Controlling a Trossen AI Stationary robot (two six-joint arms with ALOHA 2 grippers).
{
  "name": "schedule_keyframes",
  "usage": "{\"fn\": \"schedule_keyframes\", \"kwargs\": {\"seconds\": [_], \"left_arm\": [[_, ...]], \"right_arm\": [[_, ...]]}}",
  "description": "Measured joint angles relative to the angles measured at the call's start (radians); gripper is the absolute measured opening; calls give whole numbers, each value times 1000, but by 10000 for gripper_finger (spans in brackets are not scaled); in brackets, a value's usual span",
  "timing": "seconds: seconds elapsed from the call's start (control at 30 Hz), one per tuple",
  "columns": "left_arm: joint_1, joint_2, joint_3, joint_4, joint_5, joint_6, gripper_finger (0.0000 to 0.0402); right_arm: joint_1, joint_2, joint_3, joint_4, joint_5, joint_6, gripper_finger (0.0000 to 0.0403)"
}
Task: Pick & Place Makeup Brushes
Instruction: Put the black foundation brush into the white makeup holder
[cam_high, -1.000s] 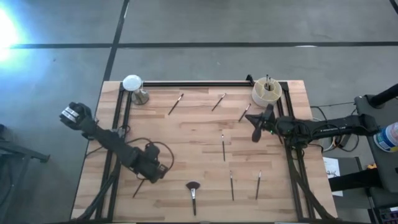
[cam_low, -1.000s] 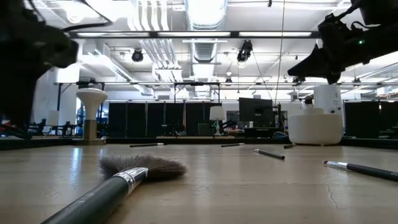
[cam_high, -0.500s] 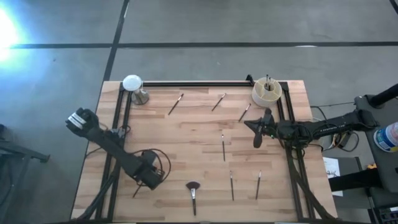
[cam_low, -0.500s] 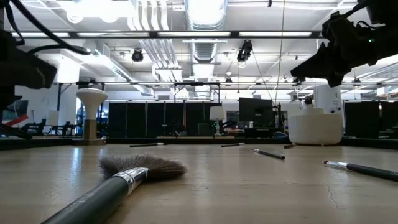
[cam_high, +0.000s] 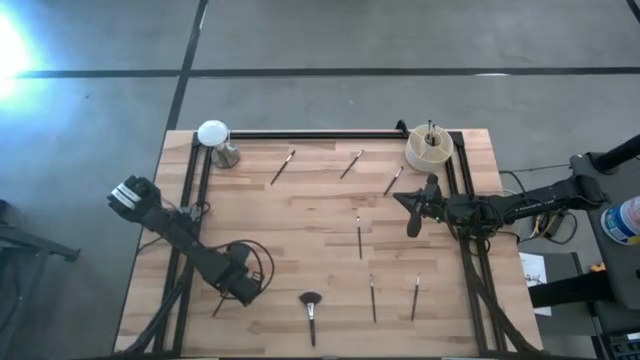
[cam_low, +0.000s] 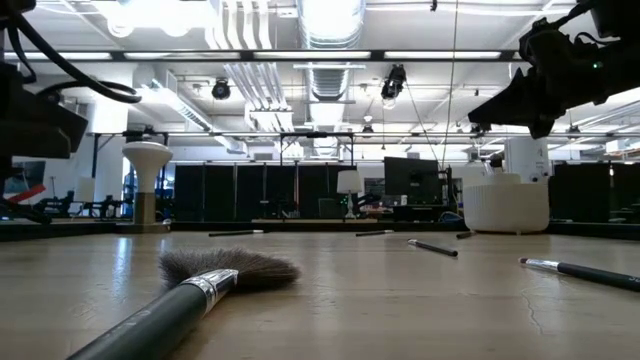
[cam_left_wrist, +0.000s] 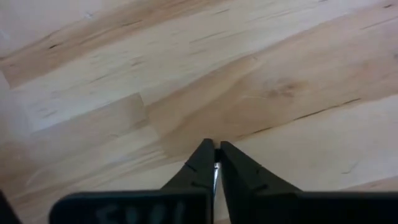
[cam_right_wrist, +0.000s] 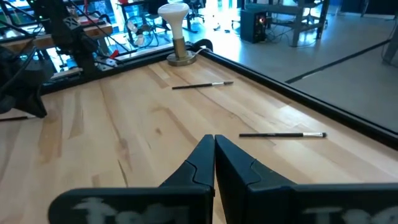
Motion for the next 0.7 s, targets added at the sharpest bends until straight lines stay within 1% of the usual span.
{"fn": "schedule_keyframes", "kwargs": {"seconds": [0.07,0.2,0.3,0.43,0.53,0.6,0.7], "left_arm": [[0,-1,0,0,1,10,5],[0,-21,8,-15,-4,33,1],[0,-58,21,-50,-39,33,0],[-1,-123,28,-63,-158,32,0],[2,-174,28,-62,-294,36,0],[9,-200,26,-51,-376,62,0],[28,-236,26,-9,-505,148,0]], "right_arm": [[0,0,0,0,0,-3,8],[0,-1,0,1,0,-7,8],[0,-1,0,1,0,-7,8],[0,-1,0,1,0,-7,8],[0,-1,0,0,0,-7,8],[0,-1,0,0,0,-7,8],[0,-1,0,0,0,-7,8]]}}
